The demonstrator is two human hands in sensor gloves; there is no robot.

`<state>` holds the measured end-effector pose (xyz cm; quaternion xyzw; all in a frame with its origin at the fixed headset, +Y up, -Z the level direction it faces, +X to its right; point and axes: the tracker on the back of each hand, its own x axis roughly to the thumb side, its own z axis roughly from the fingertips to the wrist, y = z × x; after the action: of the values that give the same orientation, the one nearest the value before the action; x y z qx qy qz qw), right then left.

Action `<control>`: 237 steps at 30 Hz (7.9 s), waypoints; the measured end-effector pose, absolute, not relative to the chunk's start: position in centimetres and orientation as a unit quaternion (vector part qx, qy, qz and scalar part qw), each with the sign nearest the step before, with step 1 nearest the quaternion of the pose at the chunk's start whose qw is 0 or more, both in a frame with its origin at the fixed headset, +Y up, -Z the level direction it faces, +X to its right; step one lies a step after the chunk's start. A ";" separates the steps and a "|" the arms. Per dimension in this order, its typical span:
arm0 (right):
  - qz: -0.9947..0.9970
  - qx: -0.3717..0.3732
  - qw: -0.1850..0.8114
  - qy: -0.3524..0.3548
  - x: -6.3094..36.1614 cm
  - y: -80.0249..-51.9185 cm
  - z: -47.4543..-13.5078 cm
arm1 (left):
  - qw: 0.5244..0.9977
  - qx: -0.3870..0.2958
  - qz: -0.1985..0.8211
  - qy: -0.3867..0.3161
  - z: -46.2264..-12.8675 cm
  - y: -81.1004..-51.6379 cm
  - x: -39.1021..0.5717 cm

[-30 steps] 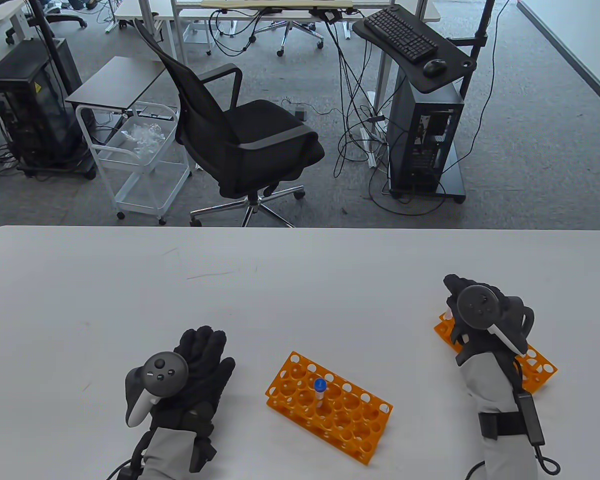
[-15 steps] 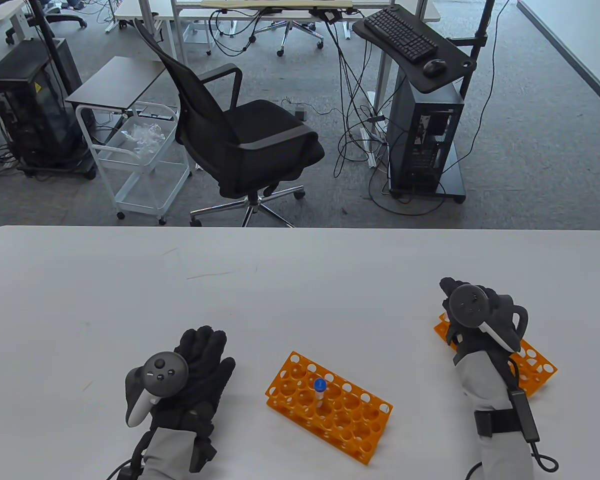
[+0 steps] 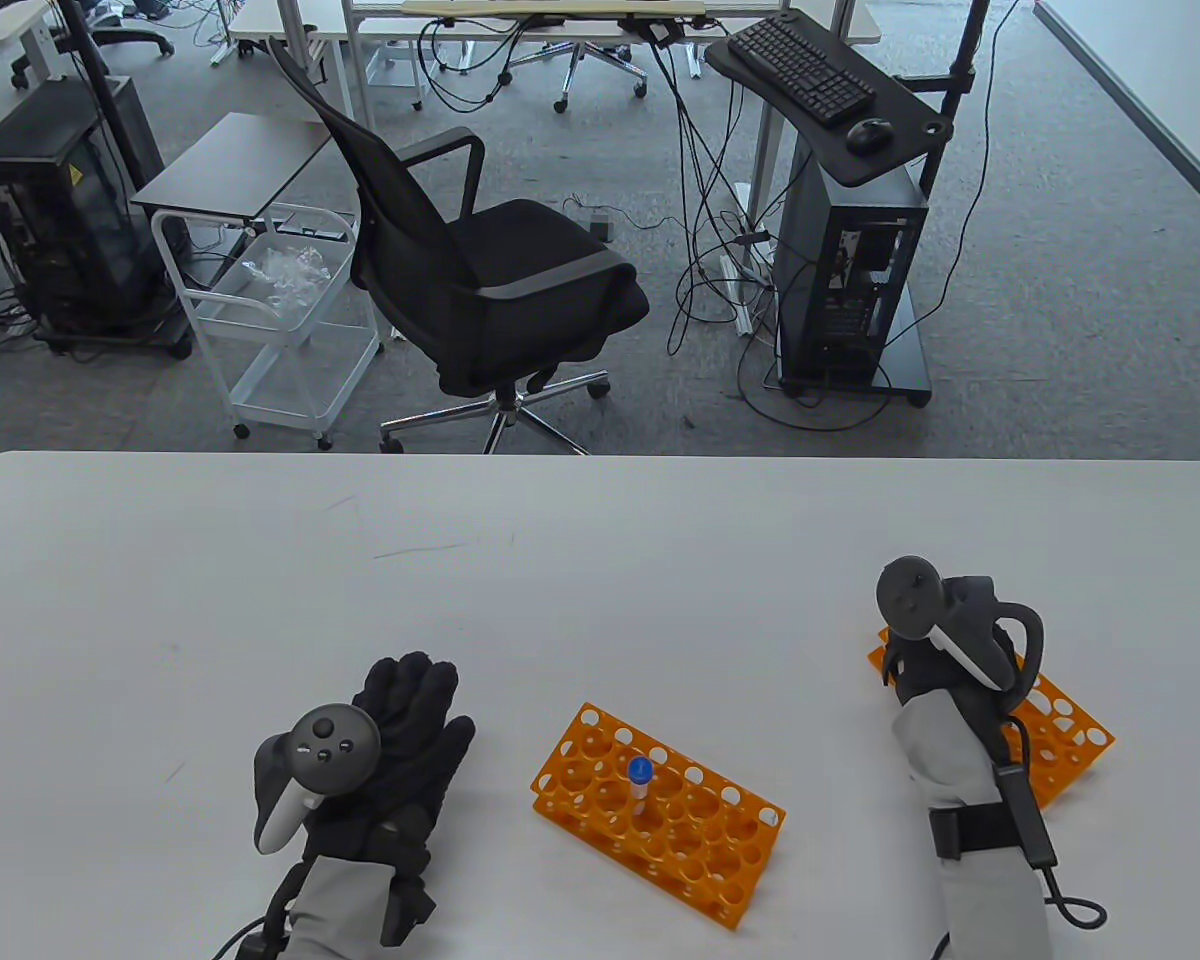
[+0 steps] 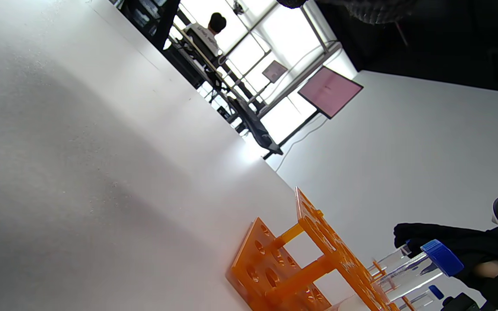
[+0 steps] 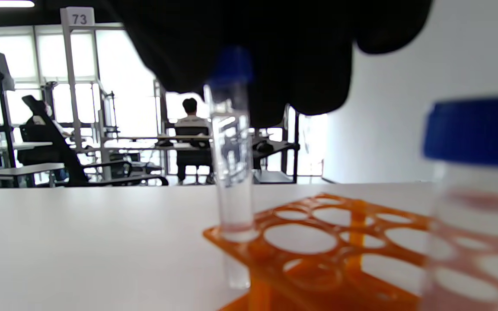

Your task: Transfer 4 test tubes between racks (Right hand only)

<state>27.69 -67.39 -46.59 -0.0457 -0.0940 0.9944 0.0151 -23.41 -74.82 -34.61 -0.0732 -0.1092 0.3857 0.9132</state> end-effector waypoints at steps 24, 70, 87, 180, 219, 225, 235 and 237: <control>0.996 -0.084 -0.014 -0.041 26.9 -68.1 -47.5 | 0.911 -0.069 0.390 -0.114 -34.6 -74.8 -23.3; 0.948 0.218 0.126 -0.195 16.0 -63.3 -36.1 | 0.911 -0.073 0.392 -0.106 -34.5 -74.7 -23.5; 0.921 0.336 0.151 -0.125 9.9 -65.8 -34.2 | 0.911 -0.074 0.392 -0.103 -34.5 -74.7 -23.6; 0.933 0.235 0.221 -0.161 16.9 -62.2 -35.6 | 0.911 -0.074 0.391 -0.106 -34.4 -74.7 -23.4; 0.954 0.019 0.187 -0.233 29.5 -63.1 -38.2 | 0.911 -0.074 0.391 -0.106 -34.4 -74.7 -23.4; 0.957 0.001 0.177 -0.231 30.4 -63.9 -38.8 | 0.911 -0.073 0.391 -0.105 -34.4 -74.7 -23.4; 0.960 -0.017 0.151 -0.234 31.2 -65.3 -39.8 | 0.911 -0.073 0.391 -0.105 -34.4 -74.7 -23.4; 0.961 -0.022 0.149 -0.232 31.4 -65.6 -40.0 | 0.910 -0.073 0.396 -0.101 -34.4 -74.7 -23.4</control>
<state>31.39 -65.57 -40.04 -0.0216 -0.2317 0.9611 0.1488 -23.38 -74.74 -34.39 -0.0730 -0.1005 0.3960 0.9098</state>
